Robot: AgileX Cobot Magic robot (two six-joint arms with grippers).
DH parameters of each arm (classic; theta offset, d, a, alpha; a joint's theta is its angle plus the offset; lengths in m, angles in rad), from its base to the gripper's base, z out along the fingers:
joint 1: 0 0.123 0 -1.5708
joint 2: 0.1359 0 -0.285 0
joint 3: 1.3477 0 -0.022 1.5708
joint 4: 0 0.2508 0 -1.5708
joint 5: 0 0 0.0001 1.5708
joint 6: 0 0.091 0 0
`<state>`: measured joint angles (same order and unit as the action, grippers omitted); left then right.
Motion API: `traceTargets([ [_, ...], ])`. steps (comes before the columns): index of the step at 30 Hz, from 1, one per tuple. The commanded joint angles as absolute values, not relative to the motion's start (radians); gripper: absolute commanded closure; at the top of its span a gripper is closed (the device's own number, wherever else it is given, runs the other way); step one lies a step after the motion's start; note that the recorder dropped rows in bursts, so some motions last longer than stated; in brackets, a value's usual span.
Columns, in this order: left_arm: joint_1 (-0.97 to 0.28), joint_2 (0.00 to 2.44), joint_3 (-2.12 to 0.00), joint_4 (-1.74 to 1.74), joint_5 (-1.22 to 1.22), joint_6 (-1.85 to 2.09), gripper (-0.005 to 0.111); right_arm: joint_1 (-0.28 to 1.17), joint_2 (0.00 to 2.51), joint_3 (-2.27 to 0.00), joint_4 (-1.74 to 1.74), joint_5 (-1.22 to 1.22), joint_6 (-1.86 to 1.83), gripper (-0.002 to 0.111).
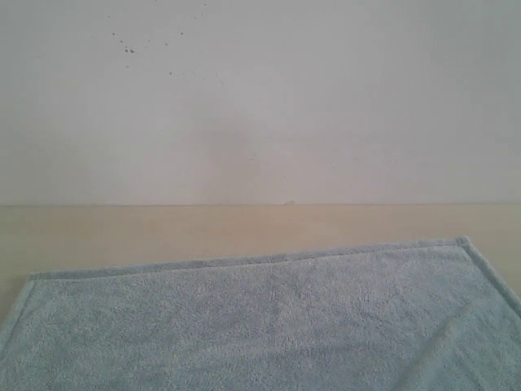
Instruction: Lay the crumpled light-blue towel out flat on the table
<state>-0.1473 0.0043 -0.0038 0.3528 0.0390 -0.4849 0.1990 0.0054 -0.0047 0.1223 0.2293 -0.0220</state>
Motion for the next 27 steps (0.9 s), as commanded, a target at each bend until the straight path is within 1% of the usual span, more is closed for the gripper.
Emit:
traceTargets([
  [1, -0.15, 0.0, 0.0, 0.242, 0.053, -0.22, 0.103, 0.198, 0.0, 0.0, 0.124, 0.23, -0.022, 0.108],
  [9, -0.146, 0.0, 0.0, 0.168, 0.056, 0.025, 0.103, 0.198, 0.0, 0.0, 0.124, 0.23, -0.022, 0.108],
  [14, -0.1, 0.0, 0.0, 0.168, 0.056, 0.025, 0.103, 0.198, 0.0, 0.0, 0.124, 0.23, -0.022, 0.108],
  [27, -0.1, 0.0, 0.0, 0.168, 0.051, 0.025, 0.103, 0.198, 0.0, 0.0, 0.124, 0.23, -0.022, 0.108],
])
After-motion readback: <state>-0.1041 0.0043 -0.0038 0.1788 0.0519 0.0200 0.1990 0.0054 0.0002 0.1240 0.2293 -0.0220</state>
